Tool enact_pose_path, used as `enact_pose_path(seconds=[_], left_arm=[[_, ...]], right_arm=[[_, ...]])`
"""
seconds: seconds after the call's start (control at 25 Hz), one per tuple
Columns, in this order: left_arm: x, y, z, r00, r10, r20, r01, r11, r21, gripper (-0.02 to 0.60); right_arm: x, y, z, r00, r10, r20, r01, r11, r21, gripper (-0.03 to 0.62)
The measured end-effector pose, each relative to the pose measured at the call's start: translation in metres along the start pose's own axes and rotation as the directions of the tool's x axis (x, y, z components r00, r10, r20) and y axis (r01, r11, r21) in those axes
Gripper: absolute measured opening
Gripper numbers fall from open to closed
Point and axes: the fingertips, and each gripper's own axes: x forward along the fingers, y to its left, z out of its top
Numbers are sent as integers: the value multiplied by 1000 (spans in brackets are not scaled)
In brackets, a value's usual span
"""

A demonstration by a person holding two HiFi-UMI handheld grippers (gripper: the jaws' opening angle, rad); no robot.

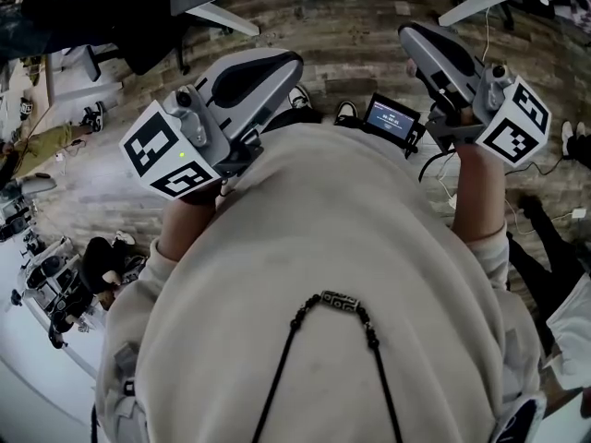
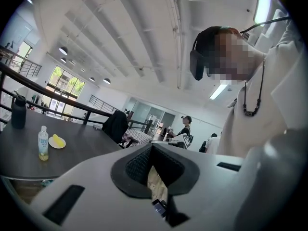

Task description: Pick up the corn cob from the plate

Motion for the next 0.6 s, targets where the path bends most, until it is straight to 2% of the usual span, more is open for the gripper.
enact_pose_path(seconds=[0.36,0.6], left_arm=[[12,10,5,996,-82,22,82,997,12,3],[23,19,16,982,-186,30,184,982,52,3]], right_arm=[[-1,-5,2,998,-69,12,69,996,-48,15],[-9,-2,17,984,-162,70,168,981,-96,15]])
